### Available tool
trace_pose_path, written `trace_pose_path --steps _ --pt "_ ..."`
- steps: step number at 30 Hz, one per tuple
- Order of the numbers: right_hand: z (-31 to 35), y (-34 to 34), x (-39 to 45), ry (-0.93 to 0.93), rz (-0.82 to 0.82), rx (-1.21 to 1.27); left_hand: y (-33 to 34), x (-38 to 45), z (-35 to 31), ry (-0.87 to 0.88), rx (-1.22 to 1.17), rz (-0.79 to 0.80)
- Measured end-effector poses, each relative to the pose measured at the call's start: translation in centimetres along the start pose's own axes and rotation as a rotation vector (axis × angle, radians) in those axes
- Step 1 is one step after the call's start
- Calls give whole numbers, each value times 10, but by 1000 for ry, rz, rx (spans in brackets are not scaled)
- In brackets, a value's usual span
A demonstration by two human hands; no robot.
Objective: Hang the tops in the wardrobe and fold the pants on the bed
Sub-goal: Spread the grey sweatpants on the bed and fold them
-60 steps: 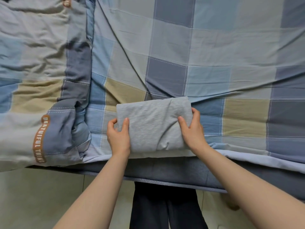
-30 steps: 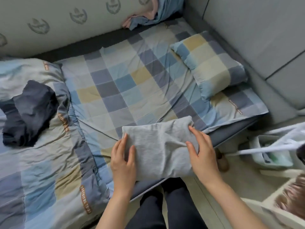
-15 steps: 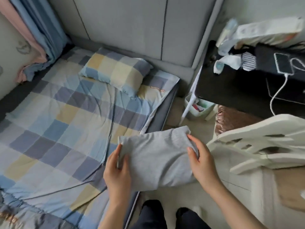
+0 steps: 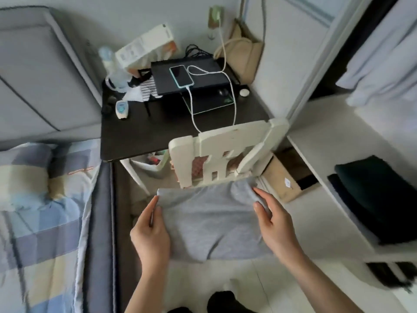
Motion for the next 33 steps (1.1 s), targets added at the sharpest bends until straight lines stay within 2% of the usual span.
trace_pose_path --steps 6,15,20,24,27,30,31,32,33 --pt "-79 -118 6 179 -215 -7 149 -43 -33 11 25 267" --pt "-158 -207 -3 505 -519 76 326 -85 -55 -19 202 725" --pt "-203 -254 20 641 -757 137 440 -108 -76 63 216 1029" --pt "-253 -294 42 779 -1000 130 545 -137 -92 143 202 1352" --pt "-281 -321 57 716 -1210 21 613 -160 -100 197 145 1430" --pt "-305 -338 65 680 -1282 -177 669 -178 -85 201 229 1560" --pt "-315 -339 67 715 -1240 -291 683 -180 -72 278 351 1633" --pt "-328 -338 69 793 -1160 -408 695 -182 -56 494 574 1699" --pt "-339 -333 69 914 -1050 -503 698 -183 -40 791 824 1712"
Point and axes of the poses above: each hand's wrist, its own x-axis towards the middle knuckle, its own y-axis out of the palm, z = x × y, the point moved 3 cm from there along x, towards the middle knuckle
